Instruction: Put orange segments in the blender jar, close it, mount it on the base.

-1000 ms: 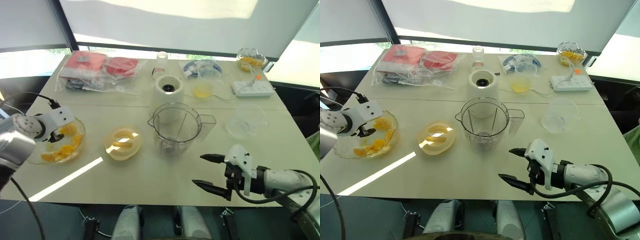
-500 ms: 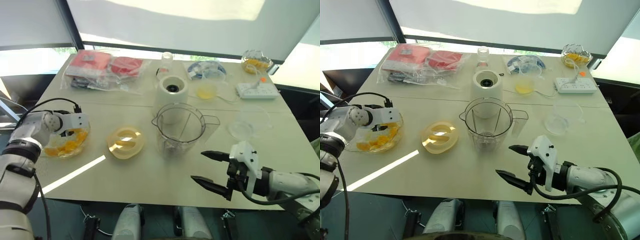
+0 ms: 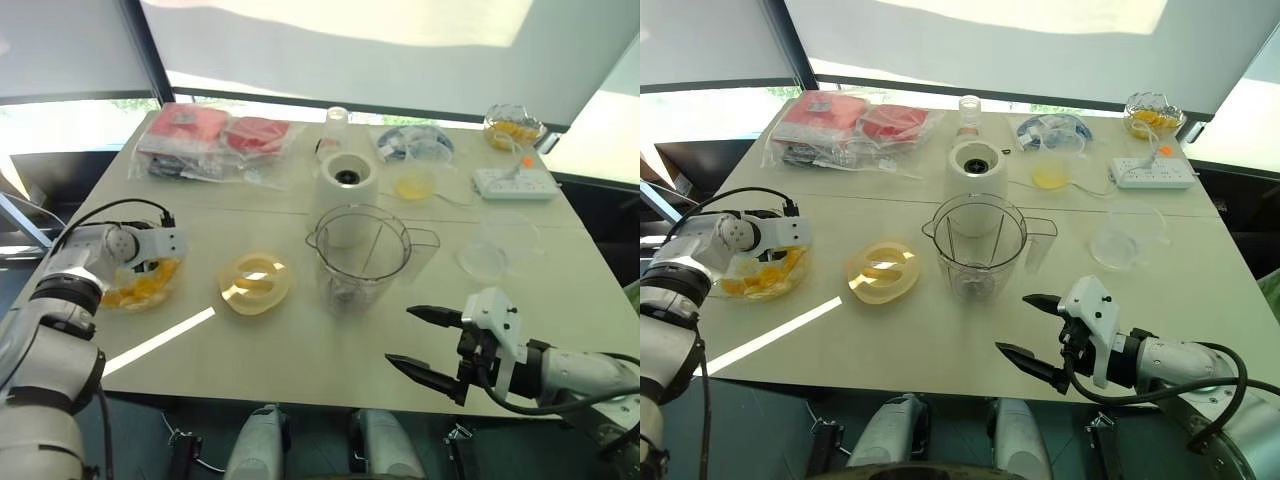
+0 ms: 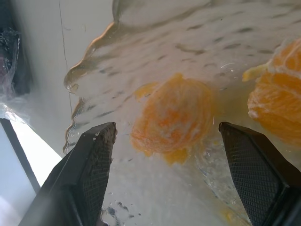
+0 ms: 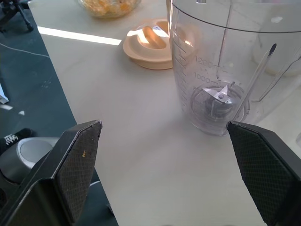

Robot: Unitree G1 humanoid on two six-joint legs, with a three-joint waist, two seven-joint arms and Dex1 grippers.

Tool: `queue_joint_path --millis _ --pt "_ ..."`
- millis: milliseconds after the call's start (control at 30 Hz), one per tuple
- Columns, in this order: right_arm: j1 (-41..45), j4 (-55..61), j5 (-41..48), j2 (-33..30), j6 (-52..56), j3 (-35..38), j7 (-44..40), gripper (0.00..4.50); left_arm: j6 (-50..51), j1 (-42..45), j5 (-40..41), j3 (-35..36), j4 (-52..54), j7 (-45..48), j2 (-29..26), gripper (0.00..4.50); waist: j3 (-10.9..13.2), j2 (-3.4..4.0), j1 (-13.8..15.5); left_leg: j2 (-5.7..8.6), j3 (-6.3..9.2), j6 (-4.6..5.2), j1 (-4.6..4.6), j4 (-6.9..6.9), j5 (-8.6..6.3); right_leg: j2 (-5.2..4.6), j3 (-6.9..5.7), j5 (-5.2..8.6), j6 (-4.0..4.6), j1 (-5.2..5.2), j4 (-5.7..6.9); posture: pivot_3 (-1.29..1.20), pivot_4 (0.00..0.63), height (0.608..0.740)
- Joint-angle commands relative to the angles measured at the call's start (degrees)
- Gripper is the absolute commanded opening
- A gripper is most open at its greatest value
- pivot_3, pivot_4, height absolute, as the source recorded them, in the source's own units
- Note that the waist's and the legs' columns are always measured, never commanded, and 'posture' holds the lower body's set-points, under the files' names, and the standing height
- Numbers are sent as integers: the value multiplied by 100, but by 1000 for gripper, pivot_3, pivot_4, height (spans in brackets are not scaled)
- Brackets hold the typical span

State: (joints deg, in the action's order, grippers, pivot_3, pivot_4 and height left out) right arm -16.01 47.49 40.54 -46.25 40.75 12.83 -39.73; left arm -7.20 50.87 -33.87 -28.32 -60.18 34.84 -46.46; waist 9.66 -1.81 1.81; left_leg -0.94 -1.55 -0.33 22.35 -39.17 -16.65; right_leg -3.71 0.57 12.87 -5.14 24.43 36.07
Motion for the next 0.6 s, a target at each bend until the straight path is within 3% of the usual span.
queue_joint_path --millis 33,167,233,300,433,467,600 --pt "67 153 -60 -33 -130 102 35 4500 -11 70 -47 37 -257 -178 213 3663 -6 10 50 1 -1 0 -2 0 0 1 0 0 0 0 0 0 150 740" --pt "86 170 -73 -21 -126 93 40 4500 -32 108 -62 48 -417 -214 281 3663 -20 35 52 4 -1 0 -3 0 0 2 0 0 0 -2 1 0 150 740" --pt "70 179 -82 -35 -133 128 16 4500 139 139 90 191 -513 -104 332 3143 -21 36 47 2 0 0 -3 0 0 5 0 0 1 -2 1 0 150 740" --pt "68 172 -91 -40 -138 144 6 4500 192 161 119 239 -555 -67 348 2367 -21 35 34 2 -1 0 -3 0 0 7 -1 0 1 -2 0 0 150 740" --pt "116 125 -122 -21 -156 101 14 4500 218 136 31 214 -530 -87 346 266 -15 25 31 2 -1 0 5 0 0 8 0 1 0 4 -4 0 150 740" --pt "133 115 -132 -15 -158 82 18 4500 239 129 36 226 -531 -96 351 61 -14 24 31 2 -1 0 6 0 0 8 0 0 0 4 -5 0 150 740" --pt "177 84 -165 5 -167 29 19 4500 274 103 17 231 -511 -121 341 61 -13 23 30 2 -2 1 7 0 -1 7 0 1 0 4 -6 0 150 740"
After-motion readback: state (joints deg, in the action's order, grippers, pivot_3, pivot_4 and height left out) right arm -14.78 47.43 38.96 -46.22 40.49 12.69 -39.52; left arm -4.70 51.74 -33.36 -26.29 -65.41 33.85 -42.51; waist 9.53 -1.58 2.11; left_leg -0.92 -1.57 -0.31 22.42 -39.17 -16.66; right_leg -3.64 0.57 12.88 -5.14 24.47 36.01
